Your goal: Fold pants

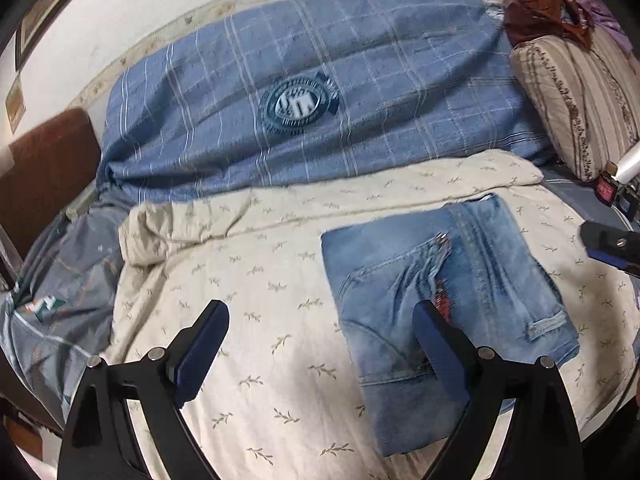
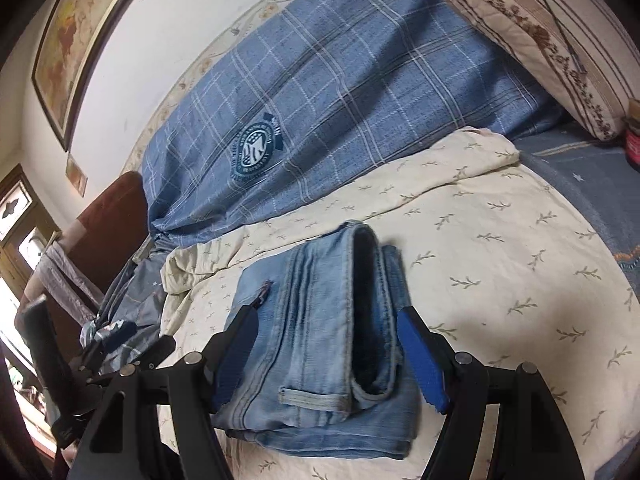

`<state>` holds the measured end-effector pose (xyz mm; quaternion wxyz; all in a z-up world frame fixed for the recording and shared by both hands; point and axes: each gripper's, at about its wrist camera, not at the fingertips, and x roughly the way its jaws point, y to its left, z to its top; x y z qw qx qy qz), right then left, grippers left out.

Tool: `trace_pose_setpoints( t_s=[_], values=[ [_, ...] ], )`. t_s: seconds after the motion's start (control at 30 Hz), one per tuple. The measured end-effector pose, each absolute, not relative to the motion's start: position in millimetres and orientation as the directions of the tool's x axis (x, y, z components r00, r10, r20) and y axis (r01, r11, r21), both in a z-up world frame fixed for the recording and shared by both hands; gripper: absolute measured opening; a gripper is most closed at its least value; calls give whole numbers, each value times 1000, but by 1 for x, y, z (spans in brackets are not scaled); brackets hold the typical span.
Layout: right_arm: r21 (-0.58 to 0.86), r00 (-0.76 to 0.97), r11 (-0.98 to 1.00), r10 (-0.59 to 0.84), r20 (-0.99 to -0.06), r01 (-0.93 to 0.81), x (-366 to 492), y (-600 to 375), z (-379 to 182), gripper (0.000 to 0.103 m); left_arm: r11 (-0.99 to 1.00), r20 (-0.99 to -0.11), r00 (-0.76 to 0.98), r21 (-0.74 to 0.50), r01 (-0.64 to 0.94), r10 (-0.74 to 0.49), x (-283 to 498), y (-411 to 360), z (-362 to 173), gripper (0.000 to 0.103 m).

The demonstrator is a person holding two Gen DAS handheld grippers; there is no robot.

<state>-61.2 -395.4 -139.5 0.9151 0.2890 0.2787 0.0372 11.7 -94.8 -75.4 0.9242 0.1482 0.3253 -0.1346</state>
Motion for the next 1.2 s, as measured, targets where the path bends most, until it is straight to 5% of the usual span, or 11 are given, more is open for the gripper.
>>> trace_pose_setpoints(
  t_s=[0.47, 1.2],
  values=[
    [605, 834, 783, 234, -500, 143, -64, -417, -148, 75, 943, -726, 672, 99, 317, -149, 44, -68, -97, 93],
    [543, 808, 830, 232, -542, 126, -55, -398, -152, 75, 935, -685, 712, 132, 330, -154, 33, -74, -89, 93]
  ],
)
